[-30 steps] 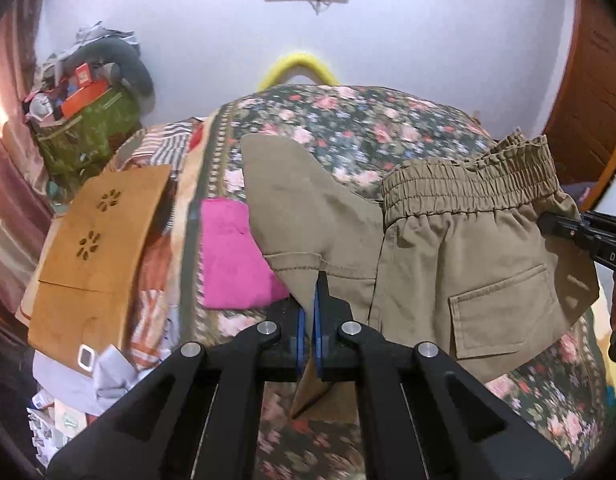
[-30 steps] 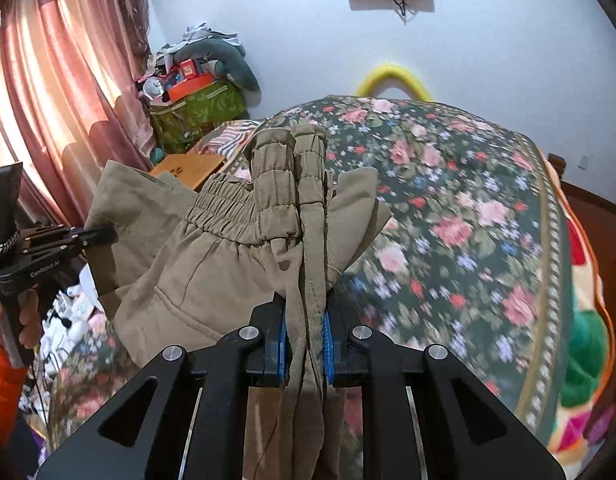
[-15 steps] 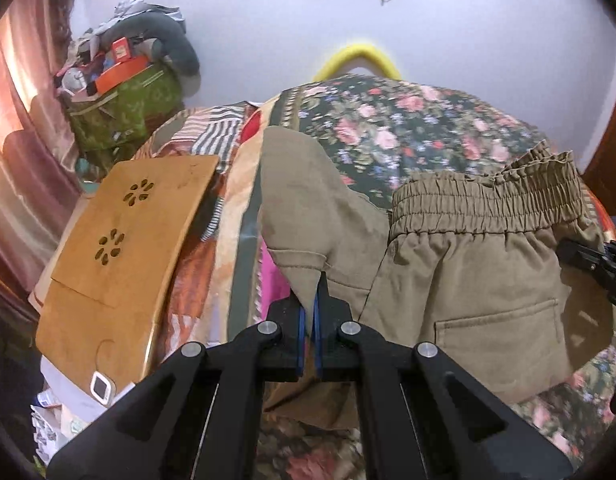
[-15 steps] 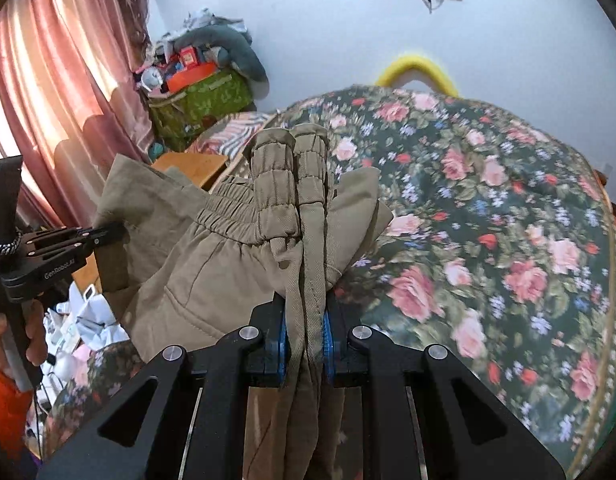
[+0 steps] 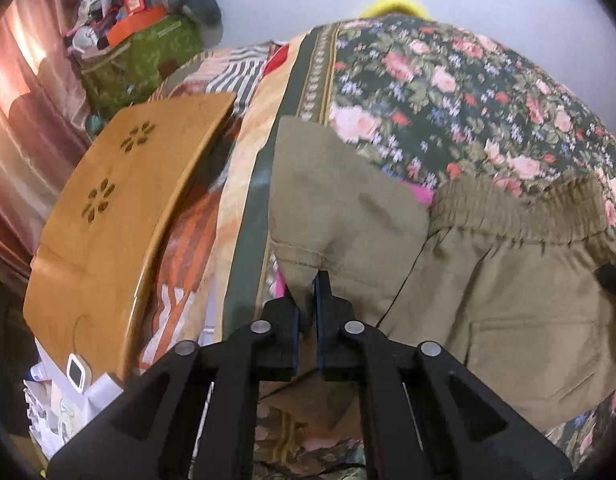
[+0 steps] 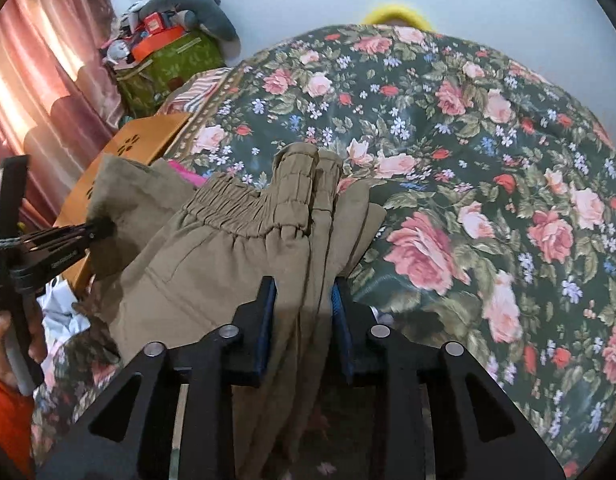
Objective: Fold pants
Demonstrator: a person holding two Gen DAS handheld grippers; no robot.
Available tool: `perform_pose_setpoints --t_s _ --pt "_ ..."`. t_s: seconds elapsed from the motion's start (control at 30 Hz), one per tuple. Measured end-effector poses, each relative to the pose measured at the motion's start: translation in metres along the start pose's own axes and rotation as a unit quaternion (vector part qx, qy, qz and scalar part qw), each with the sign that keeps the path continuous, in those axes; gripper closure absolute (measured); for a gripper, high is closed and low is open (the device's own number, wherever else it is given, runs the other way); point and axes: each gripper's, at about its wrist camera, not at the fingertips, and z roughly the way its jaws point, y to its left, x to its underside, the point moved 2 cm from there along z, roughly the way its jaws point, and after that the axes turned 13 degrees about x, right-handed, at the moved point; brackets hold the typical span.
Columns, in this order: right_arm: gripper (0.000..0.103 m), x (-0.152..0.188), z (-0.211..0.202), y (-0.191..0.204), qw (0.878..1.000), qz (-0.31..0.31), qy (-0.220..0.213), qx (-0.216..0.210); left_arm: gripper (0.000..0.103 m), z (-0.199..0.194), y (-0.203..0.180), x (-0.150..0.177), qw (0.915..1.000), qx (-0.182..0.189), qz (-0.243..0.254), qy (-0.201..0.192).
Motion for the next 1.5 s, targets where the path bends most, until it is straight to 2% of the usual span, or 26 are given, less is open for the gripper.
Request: perform_pose_setpoints --t_s 0.13,0.27,0.37,0.43,0.53,0.73,0.9,1.07,1.2,1.3,1.33,1.37,1.47,1.5 --pt "0.065 0.008 -0.024 -0.003 1.0 -0.008 -0.019 0.008 0.089 -0.01 0.002 0.012 0.9999 -0.005 0.004 0.015" --pt "0.064 0.017 -0.063 -0.006 0.998 -0.014 -0.059 0.011 0.083 -0.039 -0.005 0.023 0.9998 -0.002 0.019 0.006" --pt "0.062 0.02 -0.096 -0.003 0.996 -0.016 -0.093 0.004 0.073 -0.083 -0.02 0.032 0.9988 0.007 0.042 -0.023" --pt "0.057 0.022 -0.125 0.002 0.992 -0.021 -0.122 0.003 0.07 -0.112 -0.032 0.037 0.9974 0.015 0.055 -0.045" --pt "0.056 0.026 -0.17 0.011 0.984 -0.026 -0.174 -0.007 0.069 -0.164 -0.053 0.046 0.993 0.043 0.074 -0.082" --pt "0.056 0.049 -0.265 0.026 0.962 -0.025 -0.273 -0.014 0.069 -0.278 -0.092 0.072 0.9749 0.095 0.094 -0.178" --pt "0.056 0.08 -0.331 0.042 0.94 -0.025 -0.339 -0.021 0.069 -0.366 -0.12 0.11 0.9528 0.097 0.126 -0.259" --pt "0.056 0.112 -0.376 0.057 0.922 -0.027 -0.387 -0.016 0.069 -0.426 -0.129 0.152 0.9339 0.113 0.128 -0.314" --pt "0.056 0.131 -0.397 0.069 0.913 -0.026 -0.407 -0.003 0.067 -0.453 -0.13 0.182 0.9245 0.111 0.124 -0.343" --pt "0.055 0.14 -0.403 0.074 0.911 -0.02 -0.412 -0.004 0.056 -0.468 -0.128 0.201 0.9196 0.104 0.118 -0.36" --pt "0.051 0.142 -0.404 0.074 0.911 -0.017 -0.411 -0.005 0.046 -0.472 -0.126 0.206 0.9182 0.108 0.113 -0.364" --pt "0.042 0.143 -0.403 0.074 0.912 -0.014 -0.411 -0.005 0.036 -0.476 -0.123 0.21 0.9168 0.114 0.106 -0.368" --pt "0.021 0.147 -0.403 0.072 0.911 0.002 -0.412 0.011 0.022 -0.482 -0.116 0.217 0.9139 0.122 0.092 -0.376" --pt "0.018 0.148 -0.402 0.071 0.911 0.009 -0.411 0.014 0.021 -0.481 -0.114 0.217 0.9136 0.123 0.09 -0.377"
